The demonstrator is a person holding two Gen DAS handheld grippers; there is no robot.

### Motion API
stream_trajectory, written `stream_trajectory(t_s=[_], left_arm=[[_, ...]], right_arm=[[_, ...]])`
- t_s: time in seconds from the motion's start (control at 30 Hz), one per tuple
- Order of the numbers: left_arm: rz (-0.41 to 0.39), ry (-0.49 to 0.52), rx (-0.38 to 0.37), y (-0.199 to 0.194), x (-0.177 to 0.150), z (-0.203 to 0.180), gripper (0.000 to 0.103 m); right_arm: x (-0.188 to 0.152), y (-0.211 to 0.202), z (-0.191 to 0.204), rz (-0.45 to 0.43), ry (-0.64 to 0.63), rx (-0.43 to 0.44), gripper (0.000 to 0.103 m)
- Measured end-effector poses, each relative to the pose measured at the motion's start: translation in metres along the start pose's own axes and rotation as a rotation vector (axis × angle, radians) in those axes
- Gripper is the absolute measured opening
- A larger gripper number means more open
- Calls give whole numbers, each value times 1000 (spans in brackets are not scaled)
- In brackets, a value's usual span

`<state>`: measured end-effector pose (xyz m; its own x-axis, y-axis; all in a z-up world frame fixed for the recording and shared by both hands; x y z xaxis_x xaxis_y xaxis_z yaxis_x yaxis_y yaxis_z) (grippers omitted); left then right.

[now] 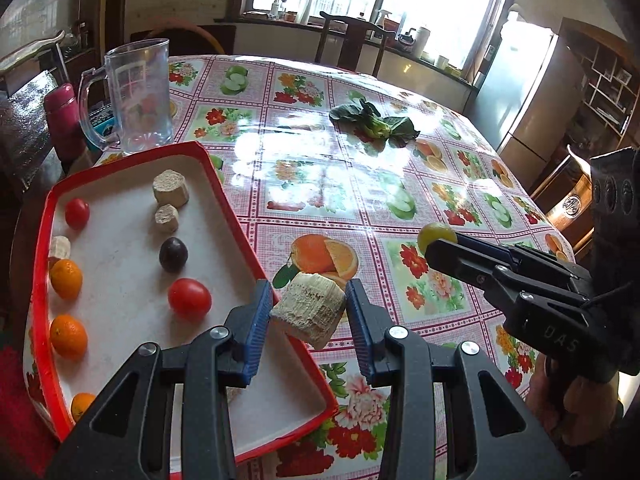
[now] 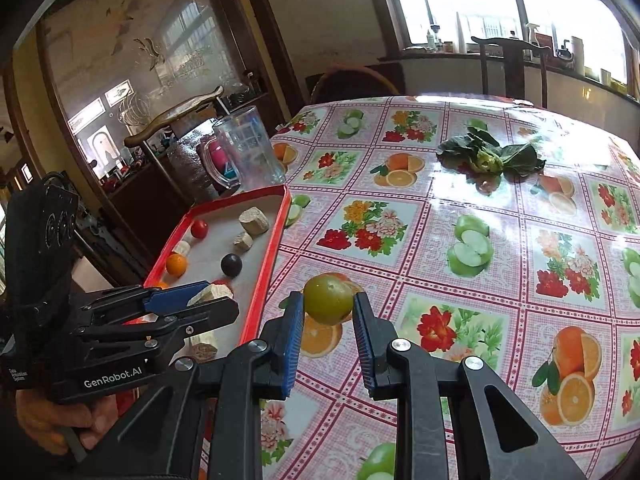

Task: Organize fruits
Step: 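Carry the chunk into the tray and release while the right tool releases the green fruit there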

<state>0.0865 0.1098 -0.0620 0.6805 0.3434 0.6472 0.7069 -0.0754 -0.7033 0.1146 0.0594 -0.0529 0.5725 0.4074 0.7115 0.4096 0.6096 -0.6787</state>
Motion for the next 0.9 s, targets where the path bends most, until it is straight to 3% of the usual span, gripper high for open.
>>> stream_trajectory(t_s=[0.5,0.9], left_arm=[[-36,-77,51,-34,-28,44,36],[-52,-137,79,-51,-44,73,36]], right_arm=[[-12,4,64,19,-75,73,25],[-27,19,92,66,-115,107,25]])
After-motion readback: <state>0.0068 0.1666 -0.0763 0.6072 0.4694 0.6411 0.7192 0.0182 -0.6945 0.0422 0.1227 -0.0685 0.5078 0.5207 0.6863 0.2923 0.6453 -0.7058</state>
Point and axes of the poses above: each gripper's, at about its wrist camera, not at the fingertips, and y roughly the way its jaws point, z to its left, x to its top, the point moved 10 cm from there along y, roughly the way its jaws point, and after that the axes turned 6 degrees about -x, right-handed, at the moved point
